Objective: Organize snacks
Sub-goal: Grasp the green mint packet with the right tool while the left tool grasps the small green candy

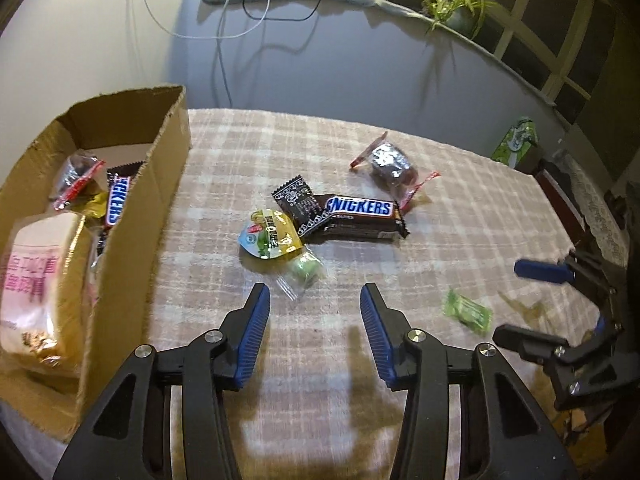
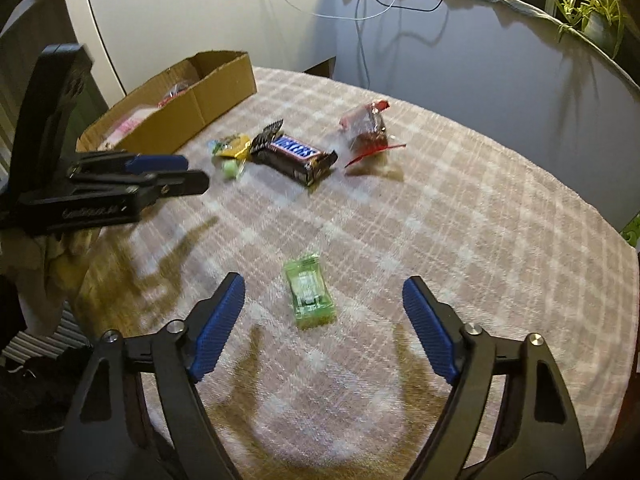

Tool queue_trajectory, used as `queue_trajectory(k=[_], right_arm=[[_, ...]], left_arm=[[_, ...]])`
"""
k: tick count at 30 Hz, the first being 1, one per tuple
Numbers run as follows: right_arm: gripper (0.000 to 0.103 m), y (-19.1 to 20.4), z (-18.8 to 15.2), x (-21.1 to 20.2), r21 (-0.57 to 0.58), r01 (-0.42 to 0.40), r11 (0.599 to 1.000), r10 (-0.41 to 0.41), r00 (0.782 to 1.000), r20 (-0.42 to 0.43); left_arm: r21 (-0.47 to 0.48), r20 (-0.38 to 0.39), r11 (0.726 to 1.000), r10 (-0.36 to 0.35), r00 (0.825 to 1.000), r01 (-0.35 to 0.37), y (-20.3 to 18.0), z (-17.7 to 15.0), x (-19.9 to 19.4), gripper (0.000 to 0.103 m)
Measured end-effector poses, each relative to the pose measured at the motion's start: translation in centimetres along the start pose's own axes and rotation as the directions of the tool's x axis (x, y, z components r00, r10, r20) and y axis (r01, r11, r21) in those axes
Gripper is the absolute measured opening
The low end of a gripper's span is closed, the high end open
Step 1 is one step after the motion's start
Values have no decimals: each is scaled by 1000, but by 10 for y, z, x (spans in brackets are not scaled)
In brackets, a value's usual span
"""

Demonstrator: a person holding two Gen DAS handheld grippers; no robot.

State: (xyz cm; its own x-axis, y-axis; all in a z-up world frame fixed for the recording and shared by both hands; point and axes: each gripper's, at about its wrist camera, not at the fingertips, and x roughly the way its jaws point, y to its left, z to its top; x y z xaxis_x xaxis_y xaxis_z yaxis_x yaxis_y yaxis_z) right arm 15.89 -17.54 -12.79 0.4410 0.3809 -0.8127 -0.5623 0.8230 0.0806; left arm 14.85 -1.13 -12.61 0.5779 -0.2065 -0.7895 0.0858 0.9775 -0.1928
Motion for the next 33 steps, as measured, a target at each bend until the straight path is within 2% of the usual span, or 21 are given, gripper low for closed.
queue_trajectory(k=[1,3,7,9,11,13,15,17,18,19,20,26,29,33], right_arm=[[72,0,-1,3,-3,0,1000,0,1000,-9],[69,2,-2,8,-9,5,1000,-5,1000,-18],[69,3,-4,14,-10,-3,1000,3,1000,-25],[68,4,-4,16,-14,2,1000,-3,1000,-28],[62,5,-5,19,-24,11,1000,-12,999,-37],[50,6,-6,24,-25,5,1000,-6,999,-51],[44,8,-7,28,-33,4,999,-6,998,-65],[43,9,-8,29,-40,9,999,-12,998,-61],[38,10,-7,28,-40,7,999,-9,998,-61],[28,9,-7,28,-38,0,999,-2,998,-61],[26,9,-7,28,-36,-3,999,0,998,-61],[26,6,-6,28,-31,-10,999,8,998,-62],[26,6,-6,28,-29,-10,1000,8,998,-62],[26,7,-6,27,-34,2,999,-4,998,-58]], left_arm=[[-2,-4,1000,2,1000,-2,0,1,3,43],[0,-8,1000,14,1000,-14,0,3,9,39],[8,-11,1000,28,1000,-28,-2,7,18,36],[6,-17,999,35,999,-35,-2,8,25,31],[21,-14,999,49,999,-48,-2,9,27,28],[33,-6,998,54,999,-54,-4,8,27,25],[47,0,997,60,998,-60,-6,9,27,19],[56,2,997,61,998,-61,-8,9,27,14],[59,1,997,58,998,-58,-9,9,27,6],[60,-3,997,54,999,-54,-9,10,28,2],[60,-4,997,51,999,-51,-9,10,29,2],[57,-1,998,30,1000,-30,-8,9,28,2],[43,13,999,27,1000,-27,-7,11,24,25],[62,13,997,51,999,-52,-13,17,29,27]])
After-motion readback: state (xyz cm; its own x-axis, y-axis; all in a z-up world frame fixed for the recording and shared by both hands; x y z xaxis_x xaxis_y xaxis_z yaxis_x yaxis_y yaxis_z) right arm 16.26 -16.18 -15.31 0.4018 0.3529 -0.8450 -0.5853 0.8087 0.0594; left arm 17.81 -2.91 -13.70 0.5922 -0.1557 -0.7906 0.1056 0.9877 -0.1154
